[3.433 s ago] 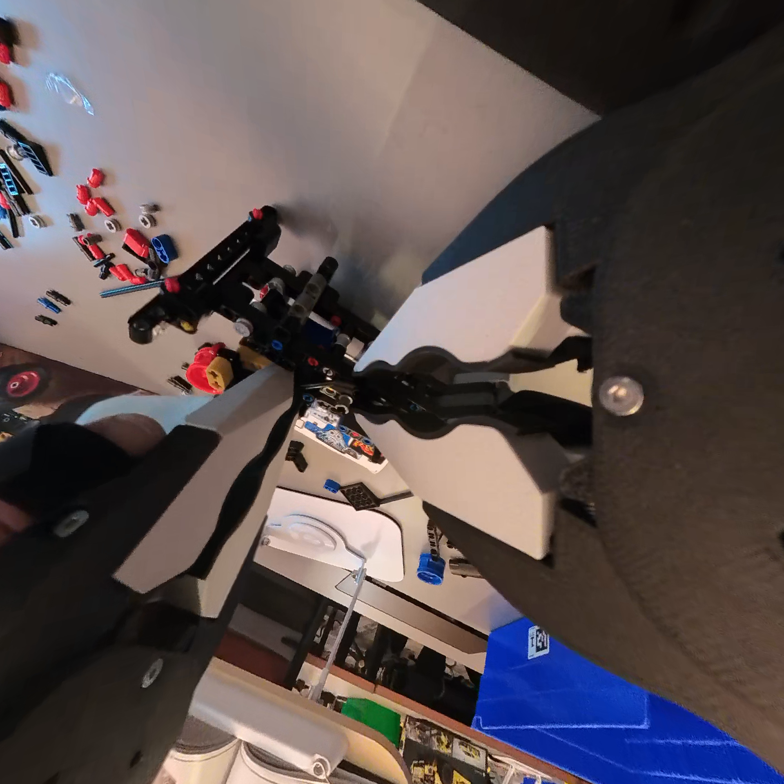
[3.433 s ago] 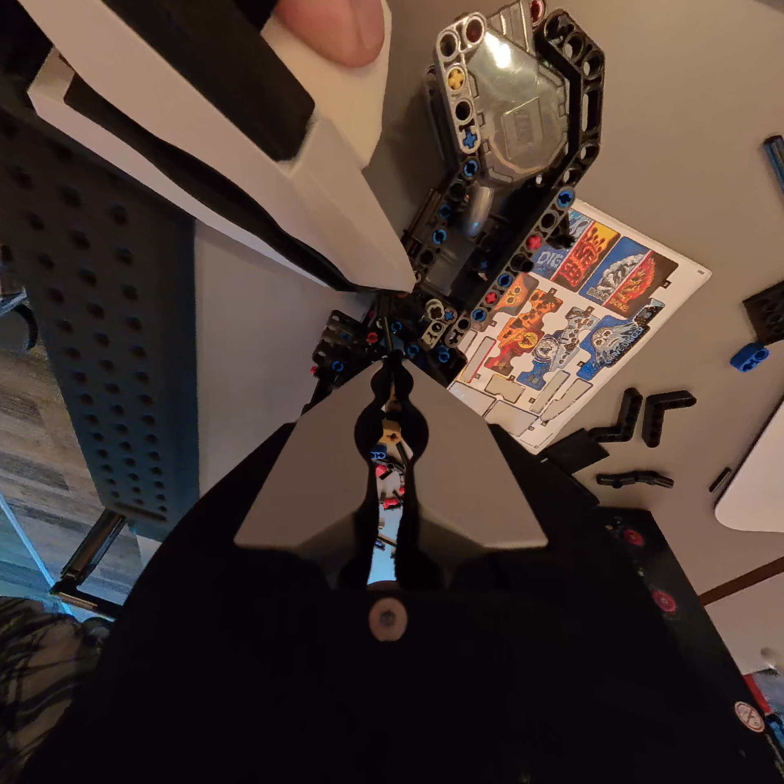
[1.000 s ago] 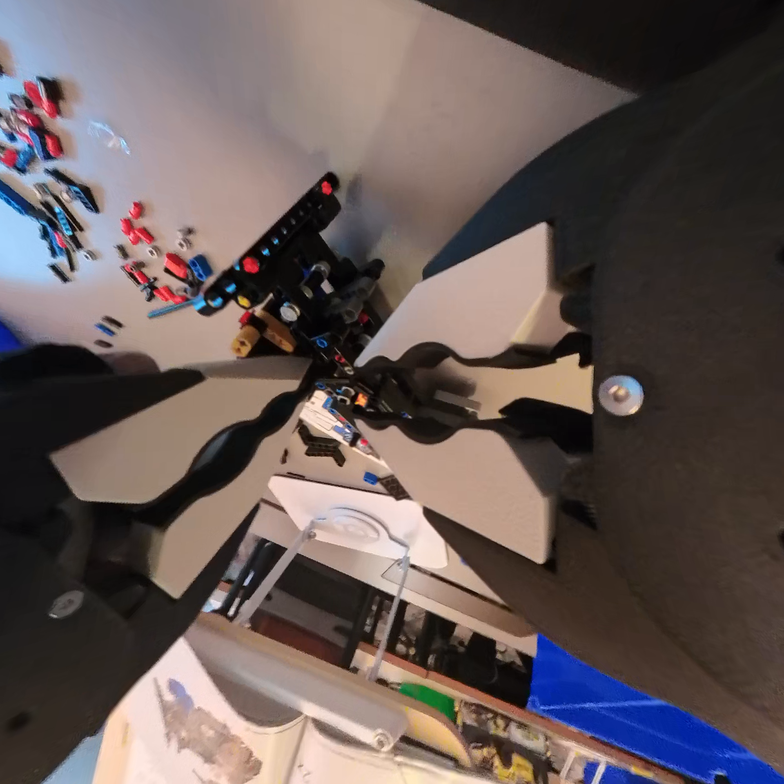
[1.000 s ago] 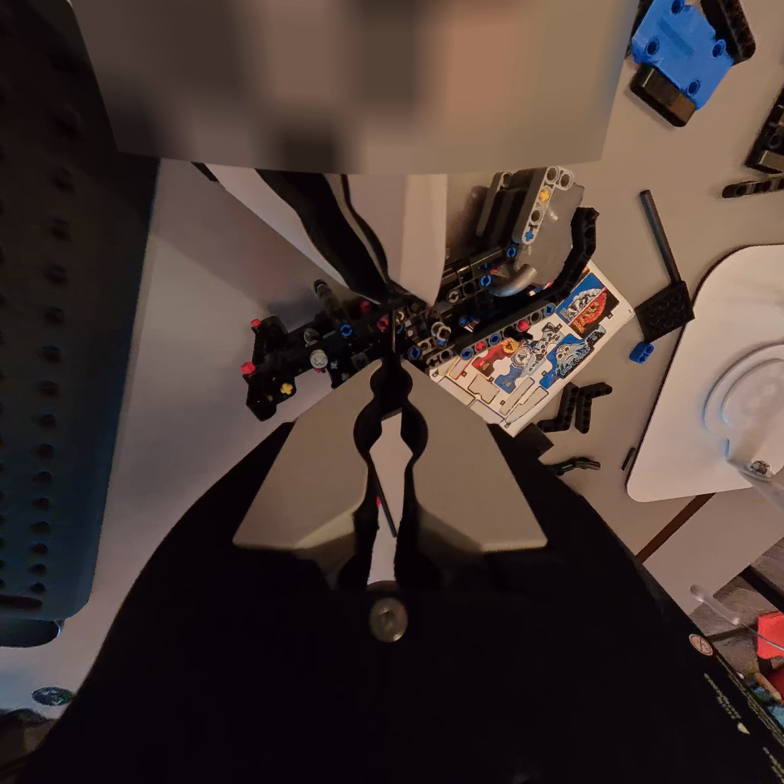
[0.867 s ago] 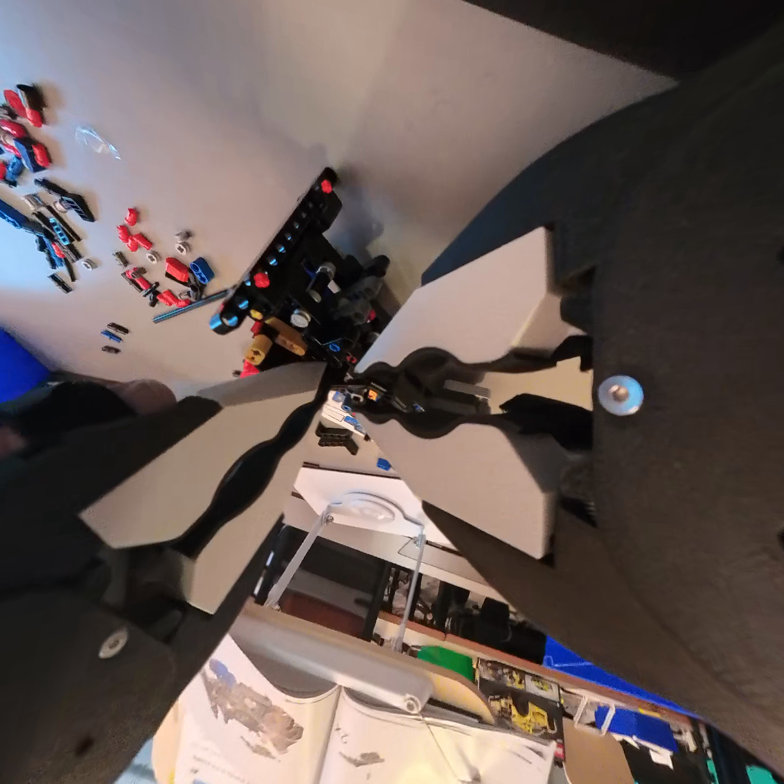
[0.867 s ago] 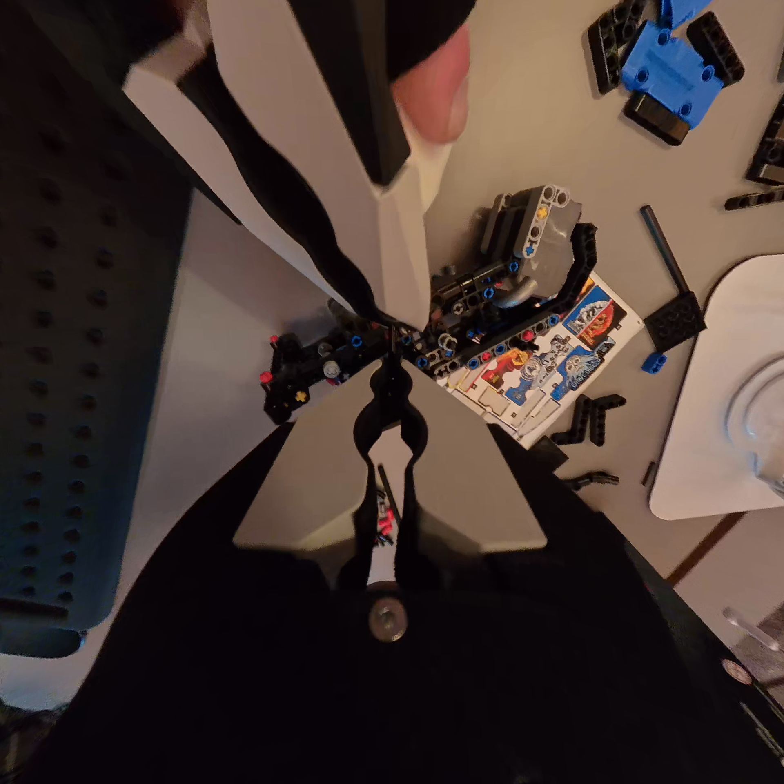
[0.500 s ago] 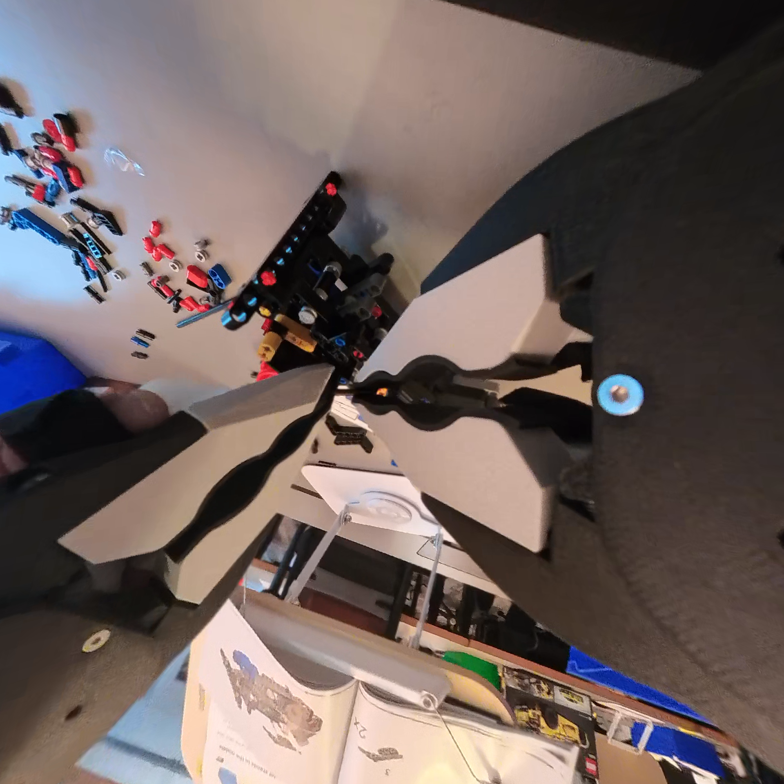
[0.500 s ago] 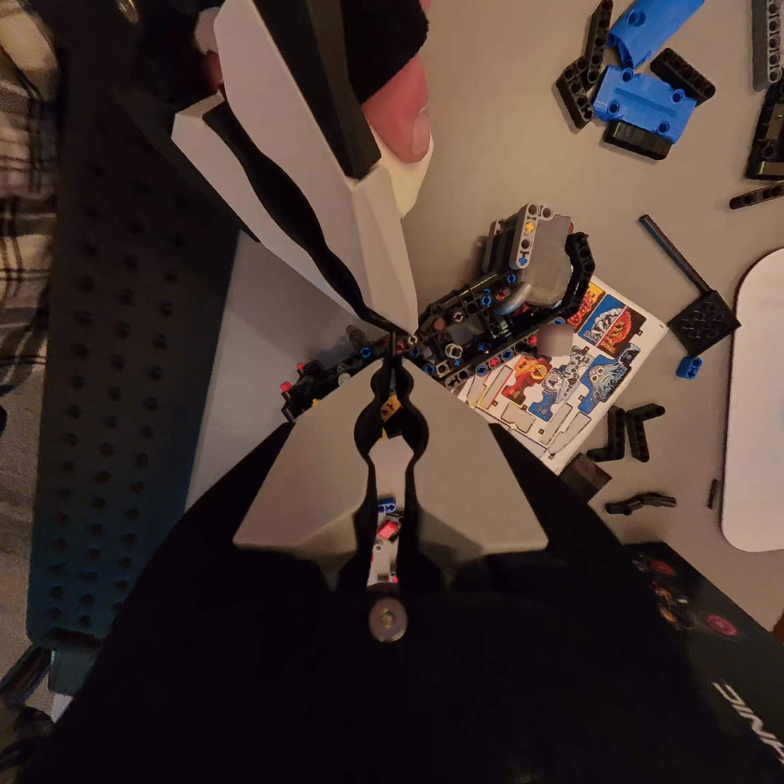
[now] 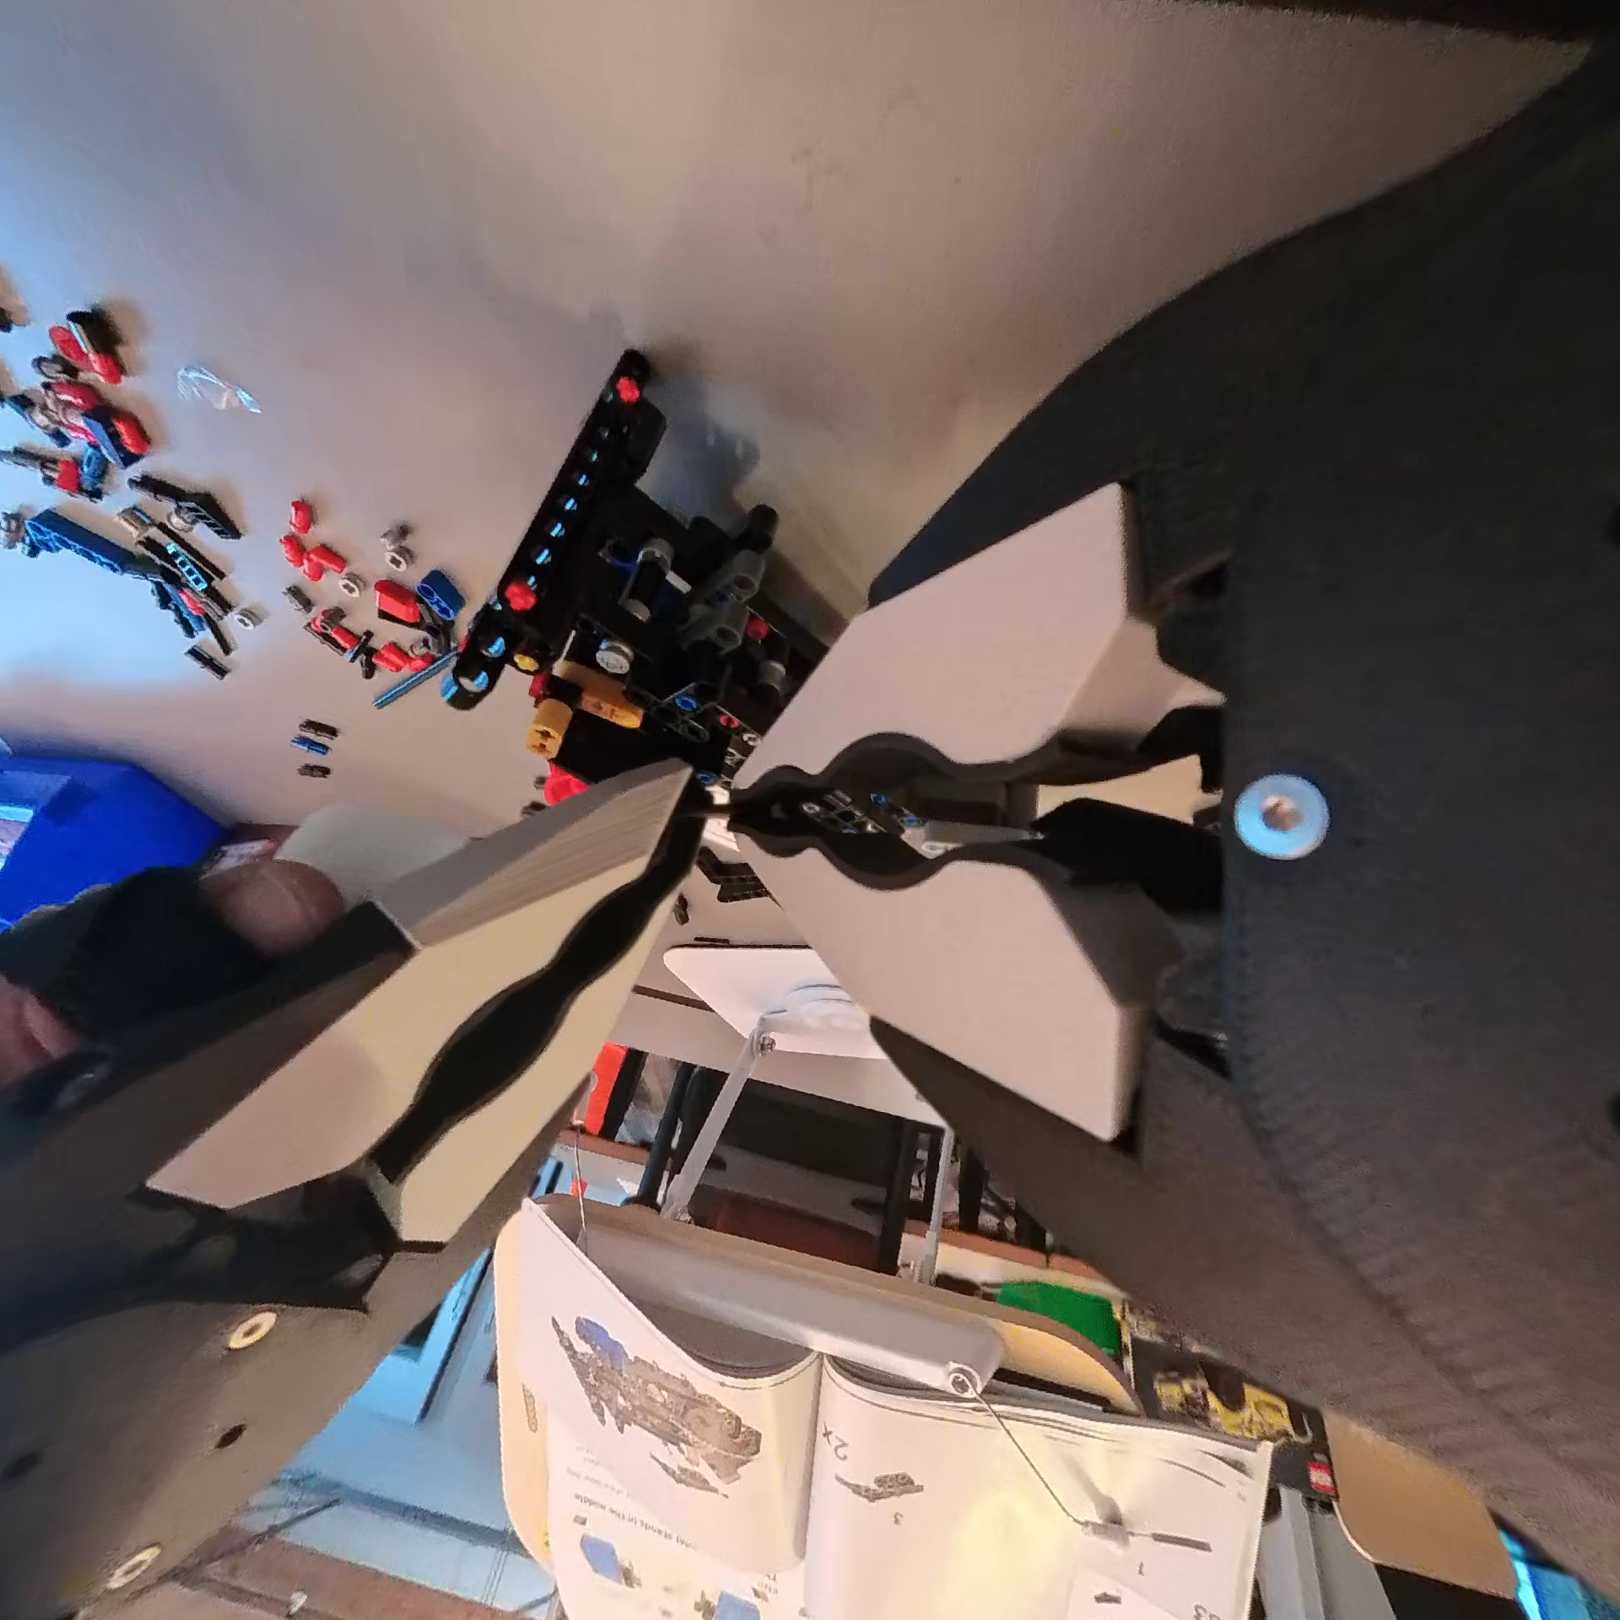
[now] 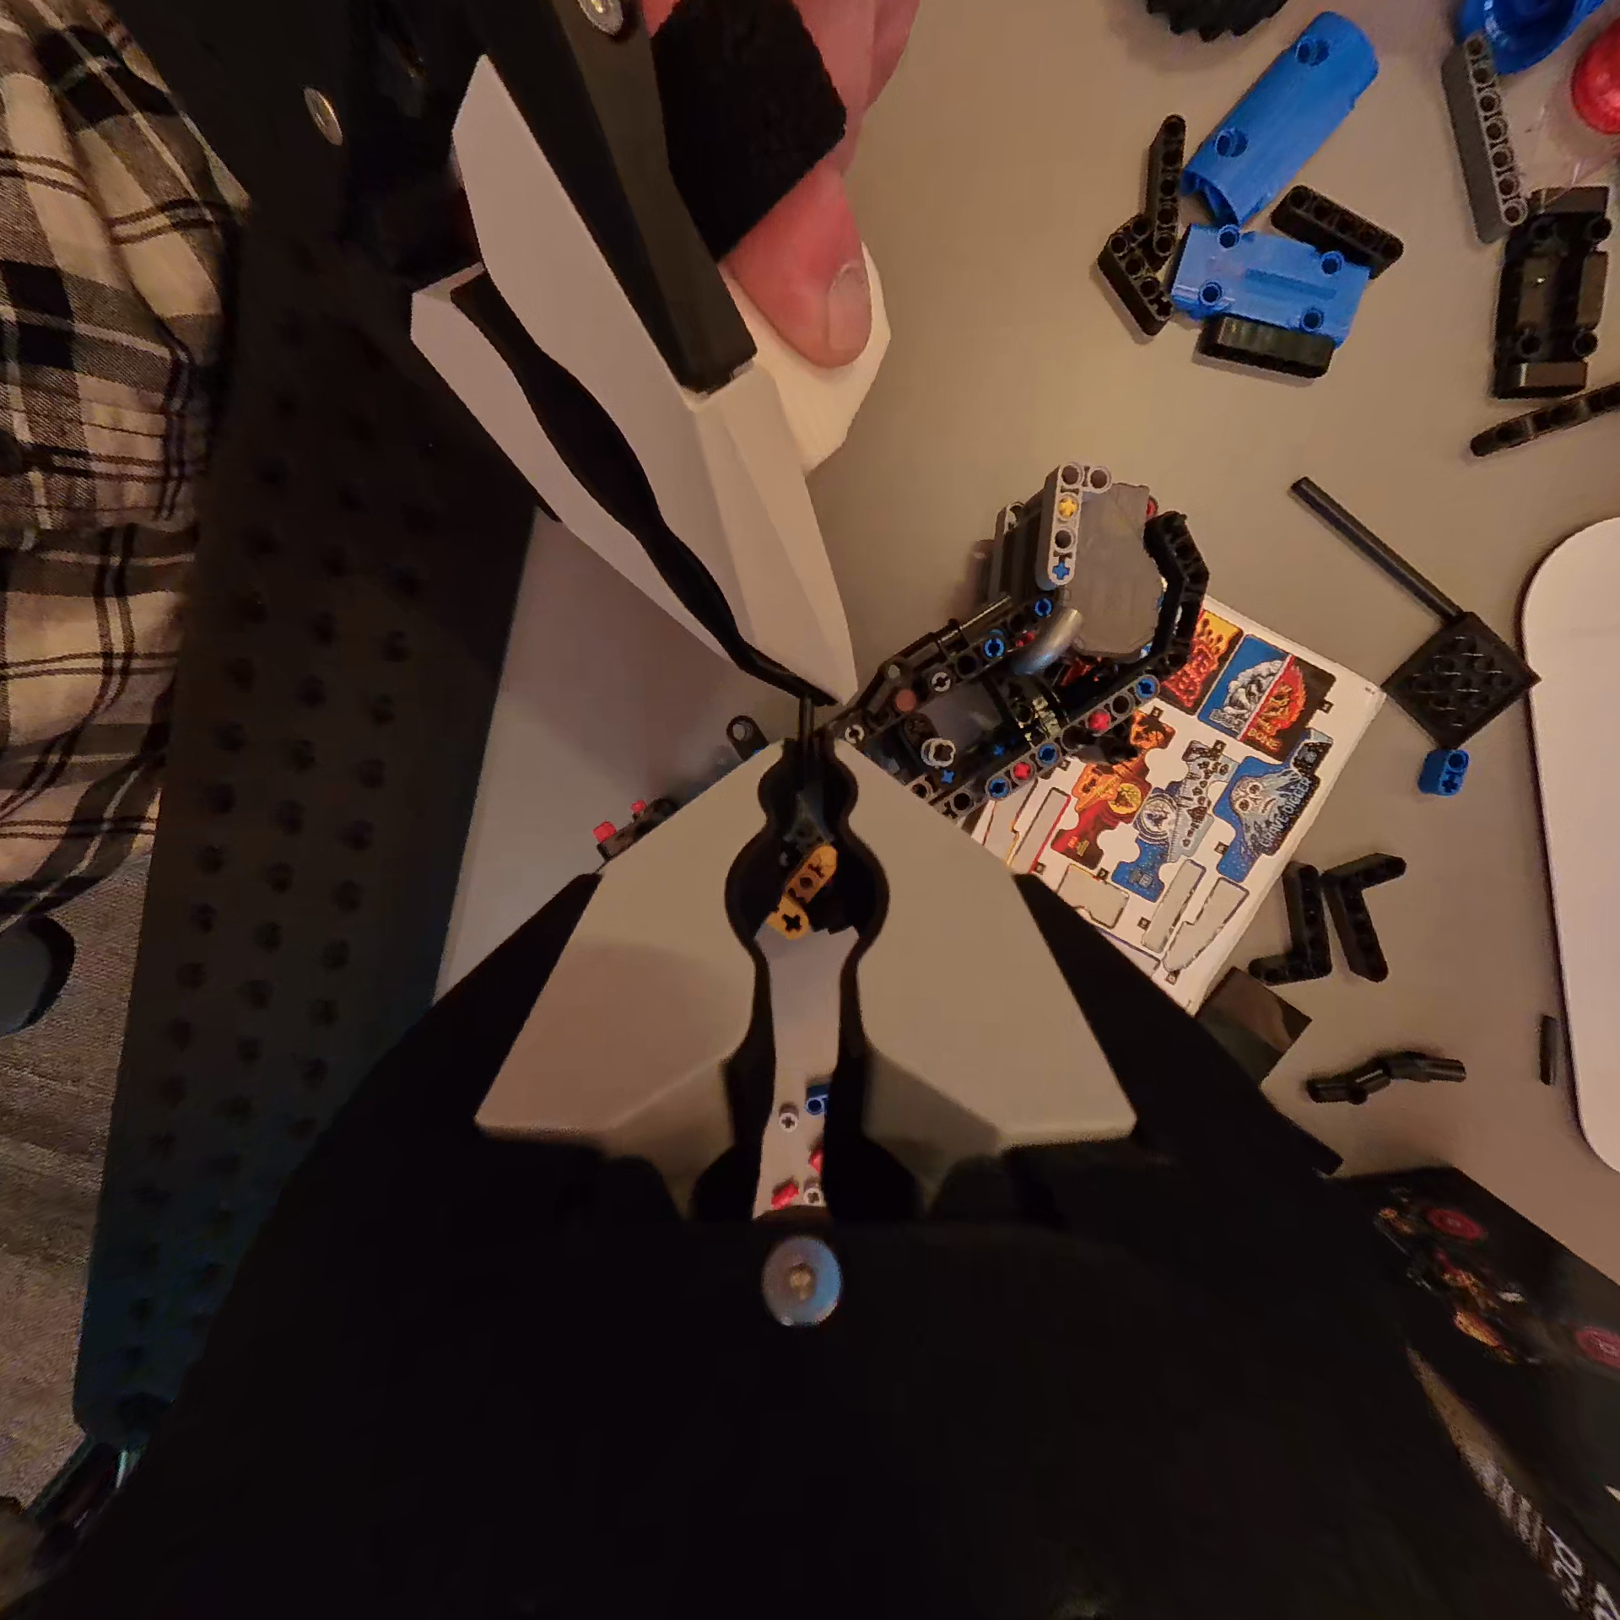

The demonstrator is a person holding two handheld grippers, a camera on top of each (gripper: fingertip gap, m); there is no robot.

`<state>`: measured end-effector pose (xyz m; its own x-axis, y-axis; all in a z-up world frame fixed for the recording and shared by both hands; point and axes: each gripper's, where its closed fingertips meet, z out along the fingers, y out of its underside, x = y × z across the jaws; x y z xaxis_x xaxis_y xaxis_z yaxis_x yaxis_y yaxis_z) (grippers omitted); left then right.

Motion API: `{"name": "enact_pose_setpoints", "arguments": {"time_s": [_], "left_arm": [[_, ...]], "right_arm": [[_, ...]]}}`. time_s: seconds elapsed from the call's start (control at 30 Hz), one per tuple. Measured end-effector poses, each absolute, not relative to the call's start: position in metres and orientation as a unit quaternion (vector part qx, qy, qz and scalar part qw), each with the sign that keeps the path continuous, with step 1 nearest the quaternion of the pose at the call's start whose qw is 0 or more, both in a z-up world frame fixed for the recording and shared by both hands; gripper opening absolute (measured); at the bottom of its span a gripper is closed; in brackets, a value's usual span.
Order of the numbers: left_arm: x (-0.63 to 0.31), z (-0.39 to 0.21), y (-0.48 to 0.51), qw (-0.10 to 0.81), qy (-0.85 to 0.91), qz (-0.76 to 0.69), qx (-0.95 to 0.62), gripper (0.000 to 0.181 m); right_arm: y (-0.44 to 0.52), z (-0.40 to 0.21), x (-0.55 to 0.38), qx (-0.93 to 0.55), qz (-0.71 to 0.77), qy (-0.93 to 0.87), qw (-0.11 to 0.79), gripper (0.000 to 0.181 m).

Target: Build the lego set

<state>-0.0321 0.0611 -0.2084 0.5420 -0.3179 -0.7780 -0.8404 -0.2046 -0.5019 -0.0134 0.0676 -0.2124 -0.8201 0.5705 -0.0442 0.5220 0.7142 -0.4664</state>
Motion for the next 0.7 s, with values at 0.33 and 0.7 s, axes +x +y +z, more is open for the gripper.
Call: {"name": "enact_pose_setpoints", "arguments": {"time_s": [0.33, 0.7], "left_arm": [[-0.031, -0.21, 0.064, 0.483, 0.427, 0.262, -0.718, 0.0], [-0.044, -0.228, 0.064, 0.426, 0.454, 0.174, -0.763, 0.035]], "right_arm": [[0.068, -0.216, -0.014, -0.327, 0.24, -0.912, 0.055, 0.0], [0.08, -0.22, -0.013, -0.39, 0.211, -0.894, 0.063, 0.0]]}}
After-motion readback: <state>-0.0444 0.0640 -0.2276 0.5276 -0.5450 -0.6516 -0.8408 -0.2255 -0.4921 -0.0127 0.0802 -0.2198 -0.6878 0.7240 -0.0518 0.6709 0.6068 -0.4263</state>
